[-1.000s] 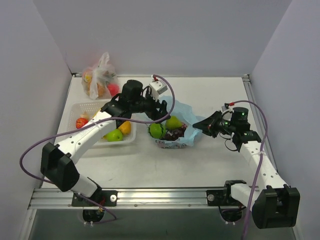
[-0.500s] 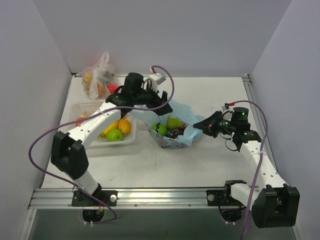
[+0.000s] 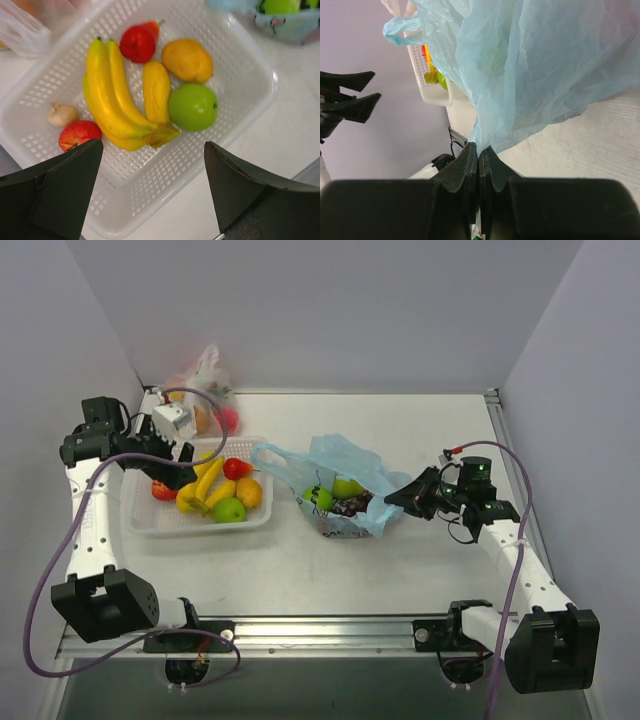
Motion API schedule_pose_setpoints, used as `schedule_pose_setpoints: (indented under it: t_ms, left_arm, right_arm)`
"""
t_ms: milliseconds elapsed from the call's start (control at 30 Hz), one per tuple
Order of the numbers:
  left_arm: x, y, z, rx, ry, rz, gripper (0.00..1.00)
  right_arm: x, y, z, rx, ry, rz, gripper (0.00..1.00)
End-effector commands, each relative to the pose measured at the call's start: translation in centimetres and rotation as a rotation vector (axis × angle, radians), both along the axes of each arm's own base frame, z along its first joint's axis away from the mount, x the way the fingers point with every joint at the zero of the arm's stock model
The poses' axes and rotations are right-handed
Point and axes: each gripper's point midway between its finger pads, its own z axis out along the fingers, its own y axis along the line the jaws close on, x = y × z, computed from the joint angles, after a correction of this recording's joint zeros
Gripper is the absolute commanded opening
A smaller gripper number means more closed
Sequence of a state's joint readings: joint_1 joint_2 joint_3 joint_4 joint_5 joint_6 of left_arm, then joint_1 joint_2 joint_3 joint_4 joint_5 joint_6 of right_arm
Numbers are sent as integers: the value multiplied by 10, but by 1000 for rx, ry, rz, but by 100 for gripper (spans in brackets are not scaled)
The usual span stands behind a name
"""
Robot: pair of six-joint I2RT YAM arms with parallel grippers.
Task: Place the fake fruits into the plastic bag and tie a complex knot
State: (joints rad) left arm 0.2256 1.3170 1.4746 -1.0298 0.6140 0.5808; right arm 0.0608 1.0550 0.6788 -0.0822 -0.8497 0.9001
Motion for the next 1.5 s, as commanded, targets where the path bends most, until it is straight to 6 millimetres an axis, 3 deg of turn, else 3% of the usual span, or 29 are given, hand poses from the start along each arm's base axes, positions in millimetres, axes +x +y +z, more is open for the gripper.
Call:
schedule_pose_setpoints:
  t_ms: [0, 200, 400, 667, 933, 1033, 1067, 1200, 1467]
  left_arm:
    - [-60, -3, -41, 156, 115, -420, 94]
    - [-44, -2, -55, 303, 11, -634, 93]
    - [-50, -13, -99, 453, 72, -891, 87]
    - [-19, 2, -122, 561, 86, -963, 79]
    - [-12, 2, -152, 599, 159, -1035, 78]
    - [-10, 2, -161, 602, 182, -1045, 67]
    - [-9, 4, -165, 603, 199, -1045, 56]
    - [-4, 7, -160, 627, 209, -1026, 30]
    - [-15, 3, -122, 635, 156, -1012, 6]
  right_arm:
    - [5, 1, 7, -19, -33, 14, 0]
    - [5, 0, 6, -21, -31, 14, 0]
    - [5, -1, 7, -22, -30, 12, 0]
    - [5, -2, 6, -14, -16, 7, 0]
    - [10, -5, 3, -19, -3, -6, 0]
    - [12, -6, 5, -18, -7, -7, 0]
    - [13, -6, 6, -20, -14, -7, 0]
    - [14, -8, 4, -25, -5, -14, 0]
    - [16, -8, 6, -18, -10, -18, 0]
